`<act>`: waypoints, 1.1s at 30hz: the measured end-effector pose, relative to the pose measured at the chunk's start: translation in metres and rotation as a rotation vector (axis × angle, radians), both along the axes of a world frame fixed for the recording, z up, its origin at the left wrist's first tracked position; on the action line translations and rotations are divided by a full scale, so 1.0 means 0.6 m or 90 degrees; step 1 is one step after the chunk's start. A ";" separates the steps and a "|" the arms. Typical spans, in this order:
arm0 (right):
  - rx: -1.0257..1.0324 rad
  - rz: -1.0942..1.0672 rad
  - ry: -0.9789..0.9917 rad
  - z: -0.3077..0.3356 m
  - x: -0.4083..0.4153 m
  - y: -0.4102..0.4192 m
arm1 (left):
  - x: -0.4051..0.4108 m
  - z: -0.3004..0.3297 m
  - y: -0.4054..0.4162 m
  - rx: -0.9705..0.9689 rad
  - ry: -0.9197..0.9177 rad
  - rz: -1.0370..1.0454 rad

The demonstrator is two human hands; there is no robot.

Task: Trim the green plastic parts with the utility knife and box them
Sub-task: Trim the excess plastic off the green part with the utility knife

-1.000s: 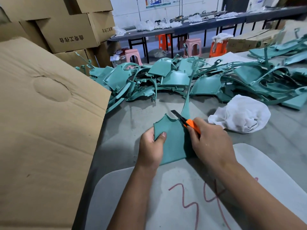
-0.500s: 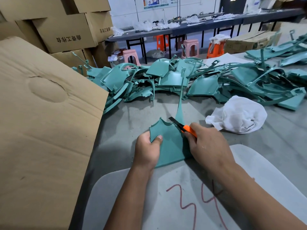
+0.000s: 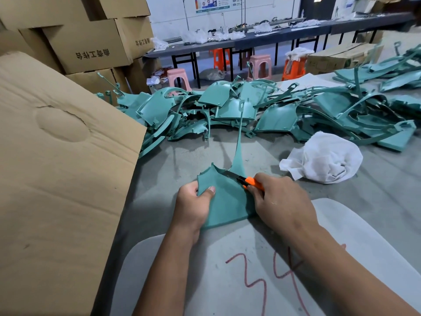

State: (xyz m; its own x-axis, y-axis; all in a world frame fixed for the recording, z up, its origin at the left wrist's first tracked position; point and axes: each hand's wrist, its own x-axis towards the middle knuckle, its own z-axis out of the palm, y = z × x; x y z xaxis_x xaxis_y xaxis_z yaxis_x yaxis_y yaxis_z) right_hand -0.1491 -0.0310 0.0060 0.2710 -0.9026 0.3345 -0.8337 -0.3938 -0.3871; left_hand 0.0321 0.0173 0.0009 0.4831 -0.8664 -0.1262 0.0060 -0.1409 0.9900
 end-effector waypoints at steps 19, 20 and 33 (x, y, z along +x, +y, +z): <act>0.000 -0.045 0.022 0.006 -0.024 -0.033 | 0.088 0.034 0.056 0.116 -0.030 -0.235; -0.007 -0.047 0.034 0.005 -0.024 -0.031 | 0.091 0.036 0.059 0.111 -0.011 -0.239; -0.043 -0.098 0.108 -0.009 -0.005 -0.034 | 0.029 0.032 0.025 -0.105 0.215 -0.049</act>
State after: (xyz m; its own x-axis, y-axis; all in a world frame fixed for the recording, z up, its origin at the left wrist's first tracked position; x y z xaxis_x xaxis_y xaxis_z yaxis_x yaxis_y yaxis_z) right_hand -0.1521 -0.0514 0.0008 0.1890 -0.9147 0.3572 -0.9369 -0.2769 -0.2133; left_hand 0.0497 0.0326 0.0203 0.3706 -0.9206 -0.1227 0.3314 0.0076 0.9435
